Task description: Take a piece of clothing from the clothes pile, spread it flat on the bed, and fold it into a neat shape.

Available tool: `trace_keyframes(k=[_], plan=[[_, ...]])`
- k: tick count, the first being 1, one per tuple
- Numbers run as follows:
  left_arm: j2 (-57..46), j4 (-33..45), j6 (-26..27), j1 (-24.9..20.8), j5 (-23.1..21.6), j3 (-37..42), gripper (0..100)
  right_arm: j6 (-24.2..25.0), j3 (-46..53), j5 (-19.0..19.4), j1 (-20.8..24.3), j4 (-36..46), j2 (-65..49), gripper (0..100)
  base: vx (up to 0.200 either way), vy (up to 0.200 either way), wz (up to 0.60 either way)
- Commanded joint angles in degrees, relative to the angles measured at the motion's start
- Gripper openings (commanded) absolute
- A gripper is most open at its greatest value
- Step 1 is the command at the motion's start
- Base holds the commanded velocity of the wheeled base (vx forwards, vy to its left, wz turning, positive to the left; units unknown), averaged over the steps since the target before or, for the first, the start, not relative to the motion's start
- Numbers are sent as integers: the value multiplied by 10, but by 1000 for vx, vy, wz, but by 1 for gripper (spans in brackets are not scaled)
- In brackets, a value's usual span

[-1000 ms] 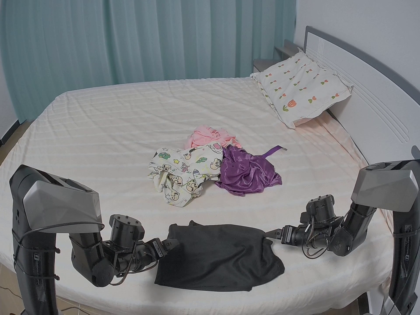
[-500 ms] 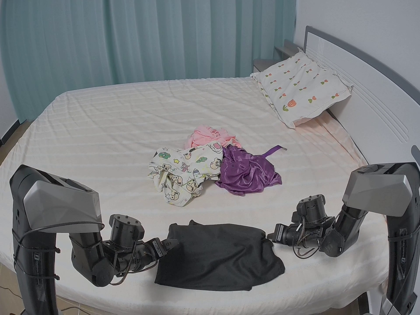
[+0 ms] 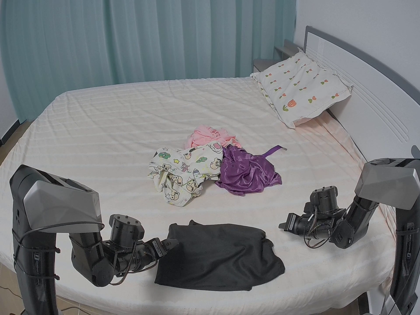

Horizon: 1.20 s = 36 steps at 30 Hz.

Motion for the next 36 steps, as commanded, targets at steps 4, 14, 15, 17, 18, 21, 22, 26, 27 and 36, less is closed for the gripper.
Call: trace_keyframes(k=[4,14,15,17,18,21,22,26,27,36], plan=[[1,0,0,0,0,0,100,-3,10,4,0,-2,-5,100,0,0,0],[1,0,0,0,0,0,100,-127,109,79,9,-16,-18,100,0,0,0],[2,0,0,0,0,0,100,-139,118,89,7,-24,-18,100,0,0,0],[2,0,0,0,0,0,100,-156,131,112,-4,-52,-13,100,0,0,0],[2,0,0,0,0,0,100,-159,137,120,-7,-66,-12,100,0,0,0],[2,0,0,0,0,0,100,-169,166,156,-9,-109,-12,100,0,0,0],[2,0,0,0,0,0,100,-170,173,171,-10,-125,-12,100,0,0,0],[2,0,1,0,0,0,100,-195,202,189,-12,-157,-1,100,0,0,0],[2,0,1,0,0,0,100,-213,205,189,-10,-161,7,100,0,0,0],[2,0,0,0,0,0,100,-245,201,144,27,-169,38,100,0,0,0]])
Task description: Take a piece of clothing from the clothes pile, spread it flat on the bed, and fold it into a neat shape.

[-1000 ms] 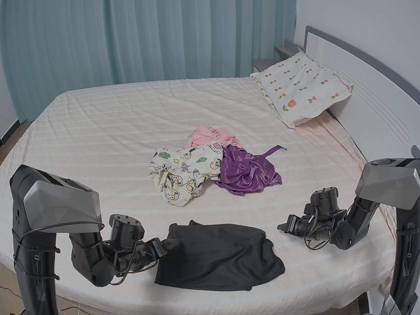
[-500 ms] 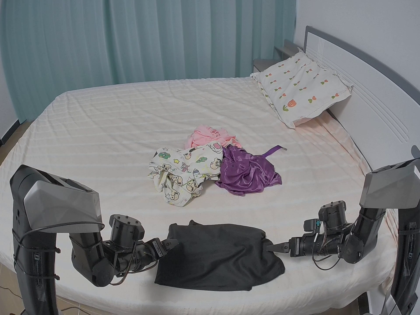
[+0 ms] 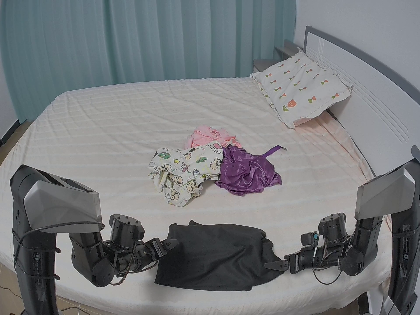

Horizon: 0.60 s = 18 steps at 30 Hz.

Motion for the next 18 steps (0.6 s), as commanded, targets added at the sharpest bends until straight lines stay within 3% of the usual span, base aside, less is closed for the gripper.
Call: trace_keyframes(k=[1,3,4,18], plan=[[1,0,0,0,0,0,100,-2,-3,-28,19,-2,25,100,0,0,0],[1,0,-1,0,0,0,100,0,-4,-36,26,-6,31,100,0,0,0],[1,0,-1,0,0,0,100,0,-2,-36,27,-10,31,0,0,0,0],[1,0,0,1,0,0,100,-8,49,-21,17,-14,5,0,0,0,0]])
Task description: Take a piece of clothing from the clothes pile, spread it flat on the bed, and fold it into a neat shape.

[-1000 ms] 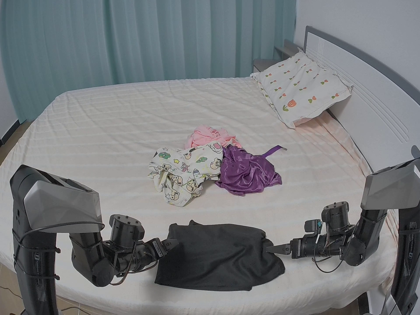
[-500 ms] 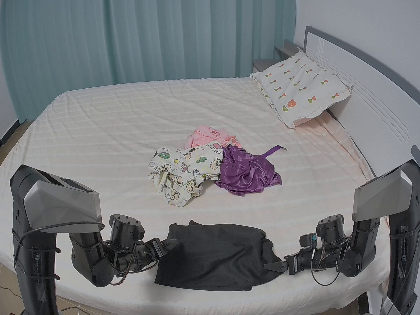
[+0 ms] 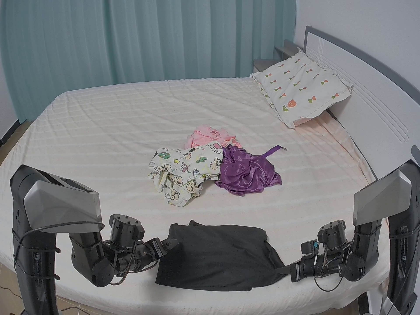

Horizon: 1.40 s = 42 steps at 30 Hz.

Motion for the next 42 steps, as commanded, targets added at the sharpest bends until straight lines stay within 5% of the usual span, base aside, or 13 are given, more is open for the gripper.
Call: trace_keyframes(k=[1,9,10,15,18,22,25,30,36,37,42], plan=[[1,0,0,0,0,1,100,-7,13,1,0,1,-9,0,0,0,0],[1,0,0,0,0,1,100,-11,15,1,3,1,-8,0,0,0,0],[1,0,-1,0,0,1,100,-11,16,1,3,1,-9,100,0,0,0],[1,0,-1,0,0,1,100,-11,14,5,-9,-5,-24,100,0,0,0],[1,0,0,0,0,0,100,1,-1,38,-36,-5,-44,100,0,0,0],[1,0,-1,0,0,0,100,90,-52,38,-38,-5,-38,100,0,0,0],[1,0,0,0,0,0,100,164,-102,13,-27,6,-24,100,0,0,0],[2,0,-1,0,1,-3,100,187,-178,-72,14,21,30,100,0,0,0],[4,0,-1,0,4,-4,100,214,-220,-76,24,58,36,100,0,0,0],[5,0,0,0,4,-4,100,226,-224,-76,25,60,36,0,0,0,0],[5,0,0,0,4,-4,100,262,-240,-79,30,64,35,0,0,0,0]])
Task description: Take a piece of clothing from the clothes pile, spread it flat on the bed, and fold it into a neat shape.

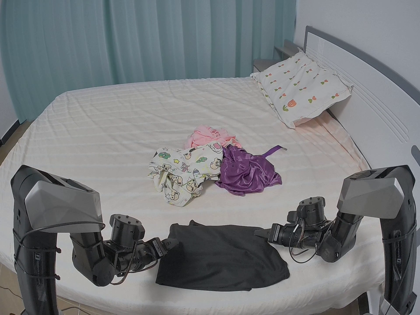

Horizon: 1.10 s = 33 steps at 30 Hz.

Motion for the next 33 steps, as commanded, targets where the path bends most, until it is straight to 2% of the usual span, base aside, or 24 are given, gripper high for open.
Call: trace_keyframes(k=[1,11,18,19,24,28,33], plan=[[2,0,0,0,0,0,100,6,-14,-2,5,0,7,0,0,0,0],[5,0,-1,-1,15,-8,100,41,-11,-5,-8,-11,-19,0,0,0,0],[2,0,-3,-1,16,-9,100,36,-12,-37,-9,-18,-14,0,0,0,0],[2,0,-3,-1,16,-9,100,36,-11,-37,-9,-18,-15,100,0,0,0],[0,-1,-4,1,17,-15,100,36,-13,-38,-8,-24,-8,100,0,0,0],[-6,1,-33,1,27,-47,100,36,-10,-38,-14,-29,-5,100,0,0,0],[0,16,-35,-7,31,-89,100,41,-6,-38,-15,-30,-4,100,0,0,0]])
